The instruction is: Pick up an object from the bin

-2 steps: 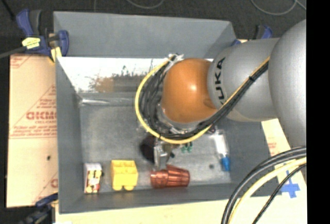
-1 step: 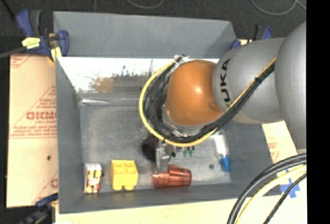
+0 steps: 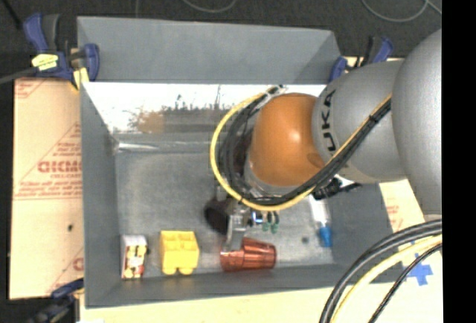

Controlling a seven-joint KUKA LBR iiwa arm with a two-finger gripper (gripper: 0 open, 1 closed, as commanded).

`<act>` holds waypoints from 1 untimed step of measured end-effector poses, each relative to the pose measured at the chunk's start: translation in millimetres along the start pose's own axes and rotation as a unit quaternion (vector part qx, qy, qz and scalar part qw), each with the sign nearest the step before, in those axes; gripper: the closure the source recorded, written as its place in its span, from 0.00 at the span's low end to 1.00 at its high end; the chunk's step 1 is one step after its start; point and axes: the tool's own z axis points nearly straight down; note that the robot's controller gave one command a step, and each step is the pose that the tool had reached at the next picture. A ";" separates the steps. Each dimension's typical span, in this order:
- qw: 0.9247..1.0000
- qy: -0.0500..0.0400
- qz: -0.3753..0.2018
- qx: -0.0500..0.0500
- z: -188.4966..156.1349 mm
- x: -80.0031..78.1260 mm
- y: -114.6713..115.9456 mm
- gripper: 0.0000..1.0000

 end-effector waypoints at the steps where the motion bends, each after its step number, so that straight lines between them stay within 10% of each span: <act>1: 0.985 -0.002 -0.175 0.000 32.8 -4.4 -65.9 1.00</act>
Offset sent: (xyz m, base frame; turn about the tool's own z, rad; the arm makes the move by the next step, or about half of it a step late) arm 0.0000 0.0000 0.0000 0.0000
